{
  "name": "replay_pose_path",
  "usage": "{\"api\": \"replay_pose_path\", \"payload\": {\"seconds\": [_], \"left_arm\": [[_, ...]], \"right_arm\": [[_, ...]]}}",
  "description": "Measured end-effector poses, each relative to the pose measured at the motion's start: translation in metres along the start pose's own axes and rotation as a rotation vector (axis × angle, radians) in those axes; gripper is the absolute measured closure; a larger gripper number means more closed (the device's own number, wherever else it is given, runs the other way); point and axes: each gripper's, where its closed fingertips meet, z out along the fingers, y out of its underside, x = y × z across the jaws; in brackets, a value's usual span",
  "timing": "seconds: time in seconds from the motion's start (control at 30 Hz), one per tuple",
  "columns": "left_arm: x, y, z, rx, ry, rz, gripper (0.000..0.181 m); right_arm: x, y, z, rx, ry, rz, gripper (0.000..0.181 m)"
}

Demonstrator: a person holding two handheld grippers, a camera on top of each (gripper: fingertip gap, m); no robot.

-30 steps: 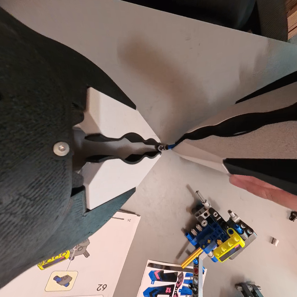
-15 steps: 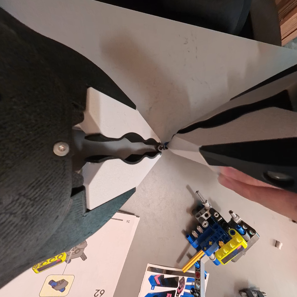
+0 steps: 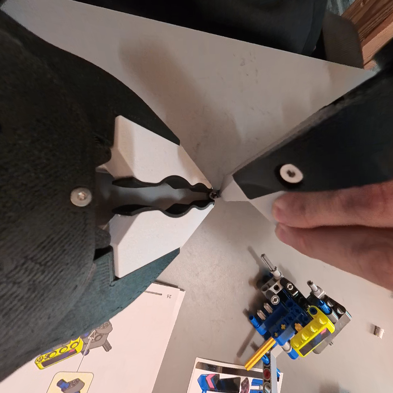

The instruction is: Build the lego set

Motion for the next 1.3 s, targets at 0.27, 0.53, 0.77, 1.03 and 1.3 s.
{"api": "replay_pose_path", "payload": {"seconds": [0.27, 0.53, 0.77, 1.03, 1.3], "left_arm": [[0.001, -0.001, 0.002, 0.122, -0.008, -0.143, 0.179], [0.0, -0.001, 0.001, 0.262, -0.065, -0.375, 0.175], [0.0, -0.003, -0.021, 0.573, -0.269, -0.738, 0.16], [0.001, -0.004, -0.012, 0.696, -0.379, -0.934, 0.155], [0.0, 0.001, -0.014, 0.811, -0.315, -1.008, 0.157]], "right_arm": [[-0.001, -0.001, 0.001, 0.001, -0.005, -0.003, 0.175], [-0.001, -0.001, 0.001, 0.001, -0.011, 0.005, 0.175], [-0.001, -0.001, 0.001, 0.003, -0.002, -0.003, 0.175], [0.001, -0.005, 0.005, 0.005, 0.066, -0.051, 0.164], [-0.006, -0.006, 0.007, 0.001, 0.062, -0.065, 0.175]]}}
